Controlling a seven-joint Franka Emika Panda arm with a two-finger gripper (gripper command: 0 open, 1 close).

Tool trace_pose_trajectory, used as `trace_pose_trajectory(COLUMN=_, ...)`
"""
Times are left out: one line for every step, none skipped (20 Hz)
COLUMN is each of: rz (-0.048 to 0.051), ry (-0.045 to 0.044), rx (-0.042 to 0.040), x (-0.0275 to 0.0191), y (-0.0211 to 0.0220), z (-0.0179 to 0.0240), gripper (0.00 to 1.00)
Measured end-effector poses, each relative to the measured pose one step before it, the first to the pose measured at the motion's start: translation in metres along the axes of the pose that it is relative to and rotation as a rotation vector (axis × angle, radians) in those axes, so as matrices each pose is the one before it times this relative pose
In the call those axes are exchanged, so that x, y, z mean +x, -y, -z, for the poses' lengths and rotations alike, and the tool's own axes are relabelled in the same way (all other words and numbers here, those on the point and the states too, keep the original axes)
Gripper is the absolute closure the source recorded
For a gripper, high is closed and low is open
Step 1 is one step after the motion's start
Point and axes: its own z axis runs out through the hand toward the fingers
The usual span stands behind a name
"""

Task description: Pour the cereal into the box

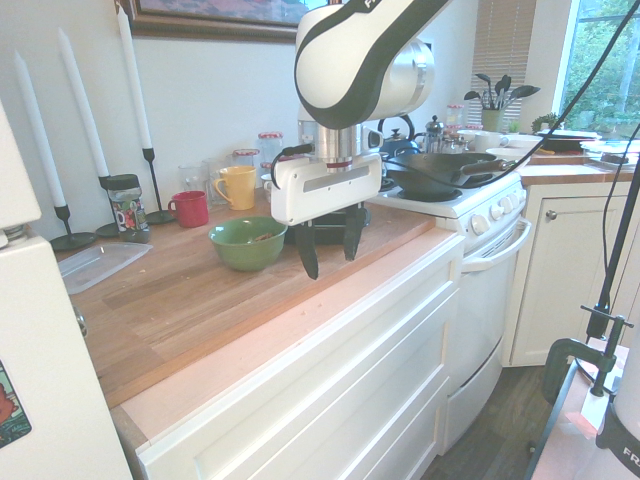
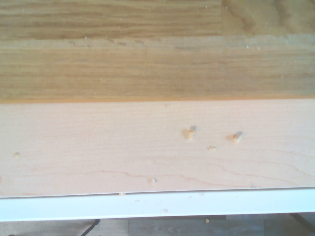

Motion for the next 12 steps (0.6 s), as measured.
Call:
trace_pose_trajectory(rz=-0.00064, ry=0.00038, rx=0.00039, x=0.00042, y=-0.00020, z=-0.00002, gripper=0.00)
trace_pose_trajectory(rz=0.00137, ry=0.00072, rx=0.00182, x=0.00177, y=-0.00101, z=0.00039, gripper=0.00)
trace_pose_trajectory(rz=0.00200, ry=-0.00571, rx=0.00302, x=0.00184, y=0.00179, z=0.00241, gripper=0.00)
trace_pose_trajectory(rz=0.00286, ry=-0.01076, rx=0.00849, x=0.00418, y=0.00481, z=0.00591, gripper=0.00)
trace_pose_trajectory(rz=0.00308, ry=-0.01009, rx=0.00874, x=0.00552, y=0.00680, z=0.00712, gripper=0.00)
trace_pose_trajectory(rz=0.00583, ry=-0.00975, rx=0.00548, x=0.00667, y=0.00865, z=0.00677, gripper=0.00)
trace_pose_trajectory(rz=0.00608, ry=-0.00790, rx=0.00155, x=0.00811, y=0.00954, z=0.00575, gripper=0.00)
trace_pose_trajectory(rz=0.00739, ry=-0.00940, rx=0.00071, x=0.00857, y=0.01005, z=0.00418, gripper=0.00)
trace_pose_trajectory(rz=0.00787, ry=-0.00703, rx=-0.00347, x=0.00874, y=0.01108, z=0.00323, gripper=0.00)
trace_pose_trajectory(rz=0.00900, ry=-0.00547, rx=-0.00302, x=0.00861, y=0.01223, z=0.00252, gripper=0.00)
trace_pose_trajectory(rz=0.00978, ry=-0.00347, rx=-0.00263, x=0.00756, y=0.01313, z=0.00199, gripper=0.00)
trace_pose_trajectory(rz=0.01226, ry=-0.00361, rx=-0.00468, x=0.00643, y=0.01320, z=0.00113, gripper=0.00)
